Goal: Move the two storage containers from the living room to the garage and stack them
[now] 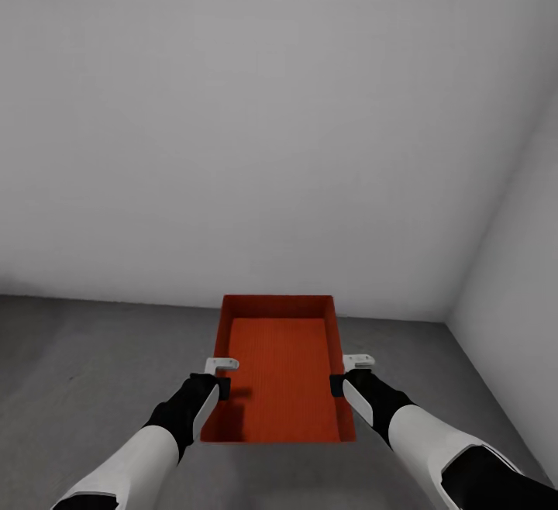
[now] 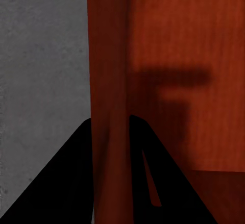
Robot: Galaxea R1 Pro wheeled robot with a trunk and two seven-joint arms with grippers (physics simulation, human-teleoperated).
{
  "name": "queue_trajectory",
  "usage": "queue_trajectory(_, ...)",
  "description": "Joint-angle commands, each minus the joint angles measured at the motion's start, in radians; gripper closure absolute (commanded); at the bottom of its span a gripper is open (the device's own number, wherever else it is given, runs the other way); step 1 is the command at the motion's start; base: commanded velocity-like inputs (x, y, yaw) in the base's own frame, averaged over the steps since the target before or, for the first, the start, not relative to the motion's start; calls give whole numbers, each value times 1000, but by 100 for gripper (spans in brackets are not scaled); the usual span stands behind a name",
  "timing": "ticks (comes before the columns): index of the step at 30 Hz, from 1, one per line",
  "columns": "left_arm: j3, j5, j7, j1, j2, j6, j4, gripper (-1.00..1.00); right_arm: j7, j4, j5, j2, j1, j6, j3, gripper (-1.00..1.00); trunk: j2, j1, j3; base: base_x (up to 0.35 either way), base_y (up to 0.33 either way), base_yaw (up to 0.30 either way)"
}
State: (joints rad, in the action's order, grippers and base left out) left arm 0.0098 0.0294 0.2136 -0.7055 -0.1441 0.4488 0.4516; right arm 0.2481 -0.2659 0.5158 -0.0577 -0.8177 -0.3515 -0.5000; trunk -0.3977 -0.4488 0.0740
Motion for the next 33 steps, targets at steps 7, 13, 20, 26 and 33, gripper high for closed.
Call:
queue_trajectory(7,-14,15,7,0,12,60,-48,100,8,-6,17,1,-1,-1,-37,100,-2,-1,2,300,148,0)
queue_trajectory(13,-14,15,7,0,12,59,-48,100,8,-6,17,1,-1,-1,-37,100,-2,-1,2,300,148,0)
queue_trajectory(20,-14,16,7,0,11,55,-47,100,8,-6,17,1,-2,-1,-37,100,-2,-1,2,213,74,-2)
queue_trajectory(26,-14,17,7,0,12,53,-47,100,8,-6,18,1,-1,-1,-36,100,-2,-1,2,15,2,-156)
queue_trajectory(33,-14,17,7,0,12,53,-47,100,8,-6,18,1,-2,-1,-37,100,-2,-1,2,1,0,-228)
